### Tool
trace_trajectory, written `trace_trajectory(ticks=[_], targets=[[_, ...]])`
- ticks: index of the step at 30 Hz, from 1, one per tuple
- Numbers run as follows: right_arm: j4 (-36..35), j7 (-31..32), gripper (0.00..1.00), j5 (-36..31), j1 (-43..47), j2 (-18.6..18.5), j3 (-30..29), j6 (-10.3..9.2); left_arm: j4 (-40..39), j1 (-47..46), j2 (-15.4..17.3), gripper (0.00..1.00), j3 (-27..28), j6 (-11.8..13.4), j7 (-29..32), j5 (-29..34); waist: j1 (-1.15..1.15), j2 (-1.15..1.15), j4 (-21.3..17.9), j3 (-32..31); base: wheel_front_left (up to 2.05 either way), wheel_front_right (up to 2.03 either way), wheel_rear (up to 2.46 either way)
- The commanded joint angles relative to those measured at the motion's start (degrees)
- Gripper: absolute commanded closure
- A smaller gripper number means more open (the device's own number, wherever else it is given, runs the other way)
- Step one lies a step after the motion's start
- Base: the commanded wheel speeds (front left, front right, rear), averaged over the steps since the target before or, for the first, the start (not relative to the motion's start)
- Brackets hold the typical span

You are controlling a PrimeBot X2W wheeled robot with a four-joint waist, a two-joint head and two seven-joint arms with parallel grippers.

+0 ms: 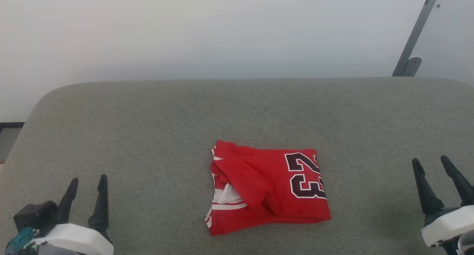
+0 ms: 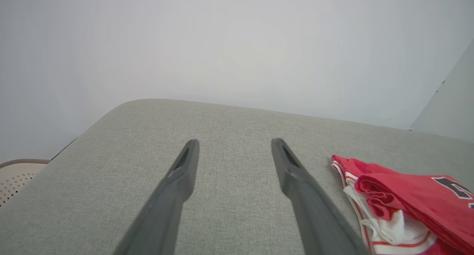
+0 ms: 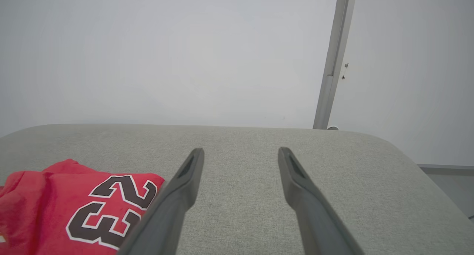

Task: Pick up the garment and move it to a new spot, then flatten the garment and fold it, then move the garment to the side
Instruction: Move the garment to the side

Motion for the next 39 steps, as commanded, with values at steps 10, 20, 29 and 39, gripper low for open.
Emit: trace_trajectory(ticks=[10, 20, 29, 39], targets=[[-1.0, 3.5, 0.00, 0.8, -1.2, 0.7, 3.3, -0.03, -0.4, -1.0, -0.1, 0.00, -0.5, 0.3, -0.2, 0.2, 0.00, 0.00, 2.7, 0.7, 0.00, 0.00, 0.00], [1.4, 15.4, 0.00, 5.4, -5.5, 0.5, 10.1, -0.03, -0.8, -2.8, -1.4, 0.00, -2.2, 0.2, 0.1, 1.0, 0.00, 0.00, 8.0, 3.2, 0.00, 0.00, 0.00], [6.2, 28.5, 0.00, 9.7, -10.1, -1.1, 12.8, -0.03, 0.0, -5.2, -3.0, 0.00, -3.9, -0.7, 0.0, 1.6, 0.00, 0.00, 12.1, 6.7, 0.00, 0.00, 0.00], [9.7, 37.9, 0.00, 10.5, -13.7, -1.4, 15.7, -0.03, 1.6, -7.7, -4.8, 0.00, -5.1, -1.6, -0.2, 2.5, 0.00, 0.00, 14.1, 9.4, 0.00, 0.00, 0.00]])
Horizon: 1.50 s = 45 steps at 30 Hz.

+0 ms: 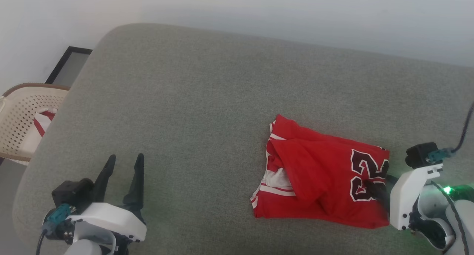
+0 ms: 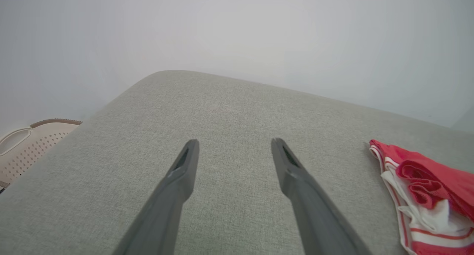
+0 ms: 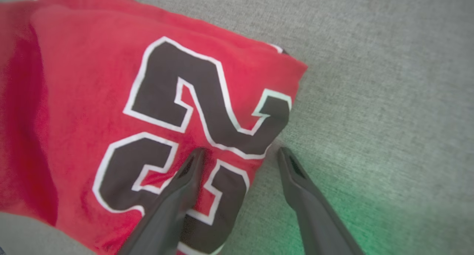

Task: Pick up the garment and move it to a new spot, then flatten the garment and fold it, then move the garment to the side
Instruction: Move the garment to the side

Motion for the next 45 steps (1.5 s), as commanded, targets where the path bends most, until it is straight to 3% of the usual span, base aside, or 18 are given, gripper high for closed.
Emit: trace_trajectory(ticks=[1, 2, 3, 4, 23, 45], targets=[[0.7, 0.9, 0.00, 0.1, 0.6, 0.4, 0.9, -0.03, 0.1, -0.6, -0.1, 0.00, 0.0, -0.2, -0.3, 0.6, 0.00, 0.00, 0.2, 0.3, 0.00, 0.00, 0.00], [0.8, 1.5, 0.31, -0.2, 0.4, 0.3, 1.4, -0.03, 0.3, -0.9, -0.3, 0.00, 0.0, -0.3, -0.3, 0.8, 0.00, 0.00, 0.3, 0.4, 0.00, 0.00, 0.00], [0.8, 1.7, 0.81, -0.1, 0.2, 0.3, 1.7, -0.03, 0.5, -1.0, -0.5, 0.00, 0.0, -0.4, -0.3, 0.9, 0.00, 0.00, 0.4, 0.5, 0.00, 0.00, 0.00], [0.8, 2.0, 1.00, 0.0, 0.1, 0.2, 1.9, -0.03, 0.6, -1.3, -0.6, 0.00, 0.0, -0.5, -0.3, 1.0, 0.00, 0.00, 0.4, 0.6, 0.00, 0.00, 0.00], [0.7, 1.8, 1.00, -1.0, -2.2, -3.1, -0.2, -0.12, 1.7, -1.9, -1.4, 0.00, 1.7, -1.3, -0.4, 1.5, 0.00, 0.00, -2.0, 0.6, 0.00, 0.00, 0.00], [4.1, 0.9, 1.00, -3.0, -12.6, -14.6, -7.2, -0.08, 3.4, -9.2, -2.6, 0.00, -0.3, -3.0, -0.3, 4.4, 0.00, 0.00, -15.0, 5.8, 0.00, 0.00, 0.00]])
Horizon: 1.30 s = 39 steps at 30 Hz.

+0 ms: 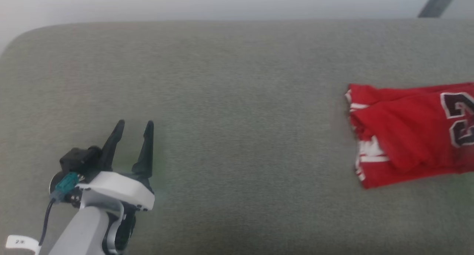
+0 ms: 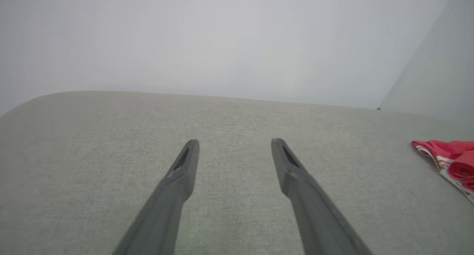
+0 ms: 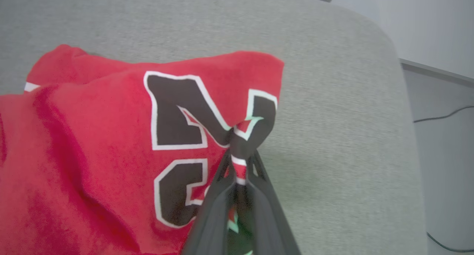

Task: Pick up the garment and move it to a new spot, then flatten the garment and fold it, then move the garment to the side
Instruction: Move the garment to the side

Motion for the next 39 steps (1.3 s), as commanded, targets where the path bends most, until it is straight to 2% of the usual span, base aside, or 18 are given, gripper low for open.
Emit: trace_trajectory(ticks=[1, 15, 20, 29, 39], targets=[[0.6, -0.7, 1.00, -0.5, -1.3, -0.6, -0.3, -0.13, 0.2, -1.2, -0.2, 0.00, -0.1, -0.3, -0.1, 0.7, 0.00, 0.00, -1.9, 1.3, 0.00, 0.00, 0.00], [10.4, -7.1, 1.00, -2.2, -11.7, -5.5, 2.8, -0.13, 2.4, -10.2, -0.2, 0.00, -2.9, -2.3, 1.5, 2.5, 0.00, 0.00, -9.9, 6.7, 0.00, 0.00, 0.00], [14.8, -11.0, 1.00, -4.4, -15.9, -5.5, 5.6, -0.13, 3.2, -13.3, -0.5, 0.00, -4.2, -2.9, 2.1, 3.4, 0.00, 0.00, -12.0, 8.8, 0.00, 0.00, 0.00], [25.4, -18.9, 1.00, -8.4, -22.7, -2.9, 8.7, -0.13, 5.4, -19.0, -2.1, 0.00, -6.8, -4.5, 3.0, 4.8, 0.00, 0.00, -13.5, 12.5, 0.00, 0.00, 0.00], [36.4, -24.9, 1.00, -11.5, -28.5, 2.4, 12.1, -0.13, 8.2, -23.2, -2.3, 0.00, -8.0, -5.7, 2.9, 5.2, 0.00, 0.00, -13.5, 15.6, 0.00, 0.00, 0.00]])
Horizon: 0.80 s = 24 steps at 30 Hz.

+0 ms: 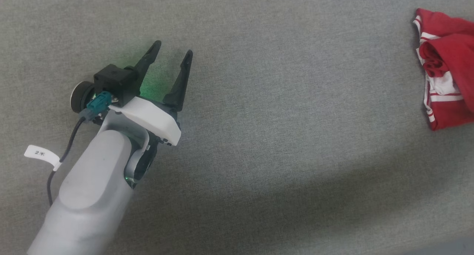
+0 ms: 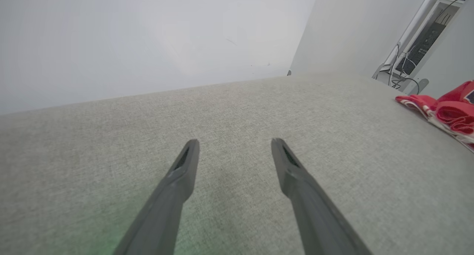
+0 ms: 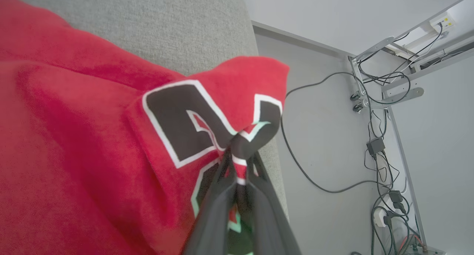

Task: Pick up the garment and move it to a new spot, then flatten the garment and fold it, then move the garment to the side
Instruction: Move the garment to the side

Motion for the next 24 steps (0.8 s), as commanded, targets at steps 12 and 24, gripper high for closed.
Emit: trace_trajectory(ticks=[12, 24], targets=[[7.4, -2.9, 0.23, -1.6, -4.9, 2.5, 0.3, -0.13, 3.1, -2.4, 0.1, 0.00, -0.5, -1.3, -0.9, -0.5, 0.00, 0.00, 0.2, 0.5, 0.00, 0.00, 0.00], [7.9, -6.5, 0.00, 1.0, -3.7, 3.2, 0.1, -0.13, 4.2, 1.3, -0.2, 0.00, 0.1, -1.0, -2.5, -1.2, 0.00, 0.00, 2.1, -4.7, 0.00, 0.00, 0.00]])
